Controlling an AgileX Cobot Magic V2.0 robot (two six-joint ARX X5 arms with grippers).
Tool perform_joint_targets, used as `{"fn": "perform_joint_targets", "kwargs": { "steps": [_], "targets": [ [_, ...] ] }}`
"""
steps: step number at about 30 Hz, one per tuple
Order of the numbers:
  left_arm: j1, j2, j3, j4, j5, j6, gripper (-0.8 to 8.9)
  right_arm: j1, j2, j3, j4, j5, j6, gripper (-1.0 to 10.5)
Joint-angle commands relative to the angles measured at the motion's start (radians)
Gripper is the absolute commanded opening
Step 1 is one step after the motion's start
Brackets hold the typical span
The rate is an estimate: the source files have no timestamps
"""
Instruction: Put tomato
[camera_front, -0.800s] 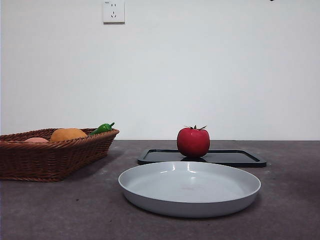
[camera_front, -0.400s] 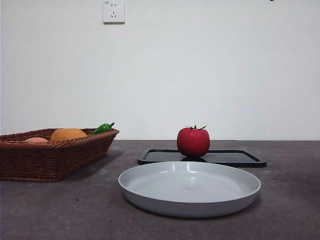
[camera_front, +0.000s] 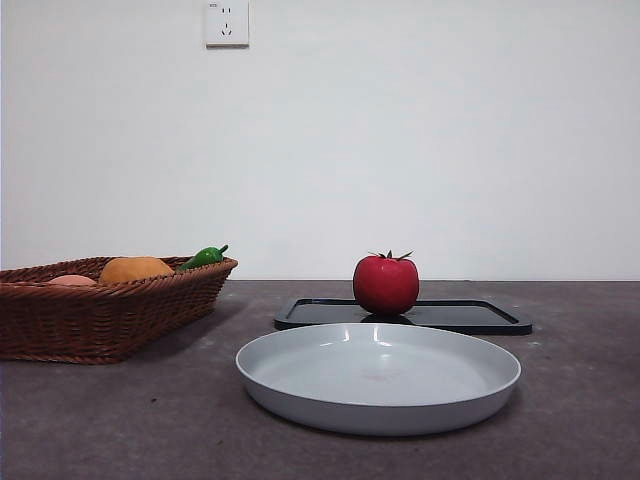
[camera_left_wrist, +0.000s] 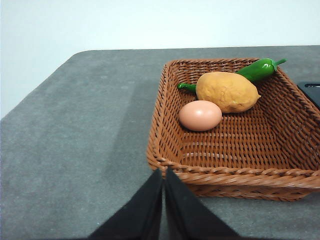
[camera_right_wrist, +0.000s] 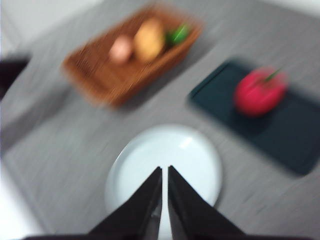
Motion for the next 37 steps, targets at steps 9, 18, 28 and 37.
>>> {"fn": "perform_joint_targets", "kwargs": {
  "steps": [9,18,28,37],
  "targets": [
    [0.003,-0.002,-0.021,-0.007,0.000,-0.002,0.10,-0.385,-0.234,-0.201,0.408,0.001,-0.060,0.1],
    [0.003,-0.002,-0.021,-0.007,0.000,-0.002,0.10,-0.493,-0.468,-0.579,0.674,0.104,-0.051,0.1],
    [0.003,-0.002,-0.021,-0.007,0.000,-0.002,0.10,-0.495,-0.681,-0.848,0.740,0.190,-0.024,0.1],
    [0.003,-0.002,-0.021,-0.007,0.000,-0.002,0.10,-0.495,-0.731,-0.956,0.739,0.189,0.001,0.1]
  ]
}}
